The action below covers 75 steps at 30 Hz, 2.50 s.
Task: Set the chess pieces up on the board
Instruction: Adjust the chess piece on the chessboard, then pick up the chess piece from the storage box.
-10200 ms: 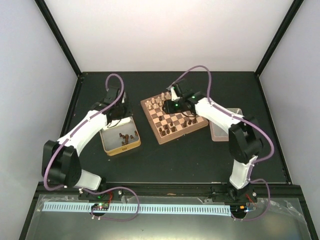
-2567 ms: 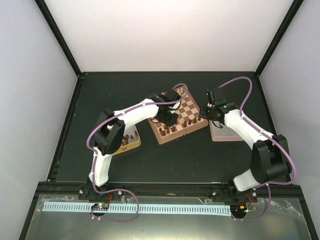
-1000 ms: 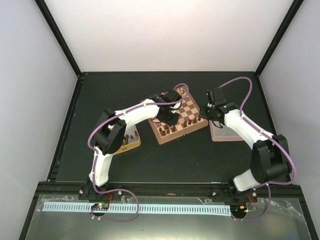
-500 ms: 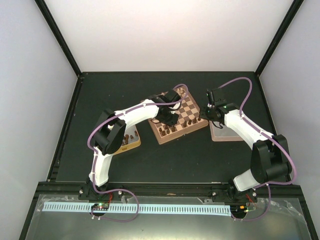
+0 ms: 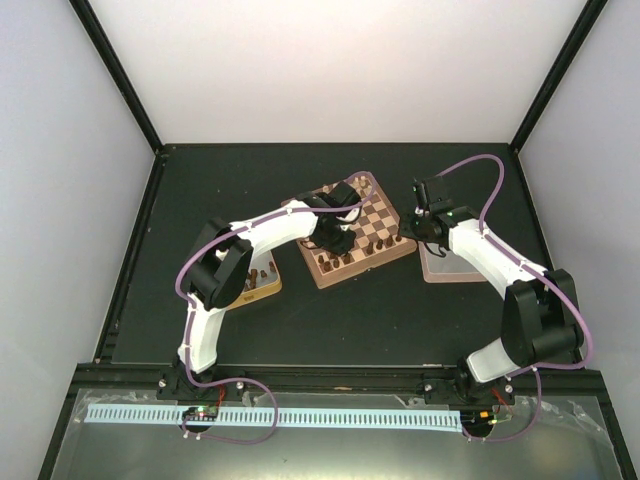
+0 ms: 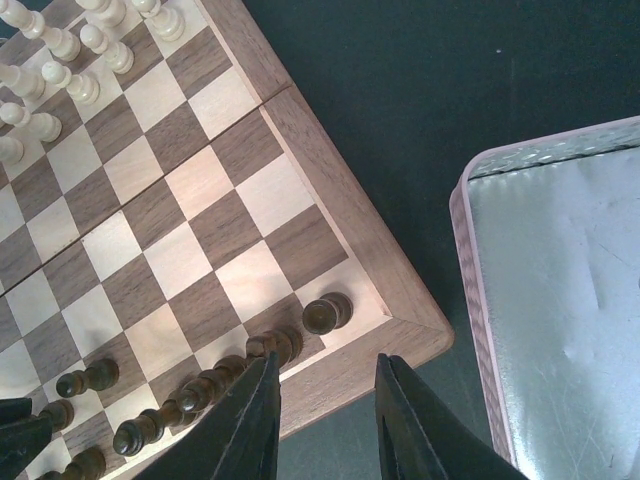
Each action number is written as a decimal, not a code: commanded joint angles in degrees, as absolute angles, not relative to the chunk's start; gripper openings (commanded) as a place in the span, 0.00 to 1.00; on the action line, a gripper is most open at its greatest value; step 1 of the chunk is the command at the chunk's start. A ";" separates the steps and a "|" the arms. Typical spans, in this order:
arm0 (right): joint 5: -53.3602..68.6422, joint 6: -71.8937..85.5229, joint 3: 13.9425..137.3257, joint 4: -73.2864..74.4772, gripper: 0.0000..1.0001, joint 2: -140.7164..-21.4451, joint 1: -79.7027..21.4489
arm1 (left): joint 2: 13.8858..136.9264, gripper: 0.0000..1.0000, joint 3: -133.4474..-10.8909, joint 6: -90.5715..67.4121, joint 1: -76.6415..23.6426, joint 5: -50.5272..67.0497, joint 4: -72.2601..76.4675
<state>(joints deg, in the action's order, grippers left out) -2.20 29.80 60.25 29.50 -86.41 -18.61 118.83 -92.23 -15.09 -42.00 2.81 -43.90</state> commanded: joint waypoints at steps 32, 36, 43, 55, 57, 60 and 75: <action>-2.06 30.55 59.82 28.92 0.28 -84.15 -18.28 | 113.00 0.35 -93.72 -17.37 -39.82 2.97 -42.02; -1.45 30.59 60.48 29.06 0.28 -84.07 -18.33 | 106.53 0.40 -89.15 -20.73 -37.74 1.61 -40.38; 1.11 30.25 61.49 28.62 0.29 -84.28 -18.33 | 89.48 0.46 -69.37 -31.77 -29.12 -4.83 -37.45; 3.80 31.11 63.98 27.91 0.28 -87.26 -19.05 | 81.83 0.51 -49.00 -33.44 -16.85 -7.29 -37.53; 3.65 31.16 64.12 28.17 0.28 -87.44 -19.15 | 84.25 0.46 -49.18 -32.62 -16.66 -6.91 -37.12; 3.03 31.18 64.00 28.56 0.28 -87.32 -19.16 | 86.22 0.36 -49.39 -32.26 -16.61 -5.74 -36.60; 2.55 31.19 63.56 29.00 0.27 -86.86 -19.16 | 87.27 0.10 -51.25 -30.21 -15.64 -4.74 -35.95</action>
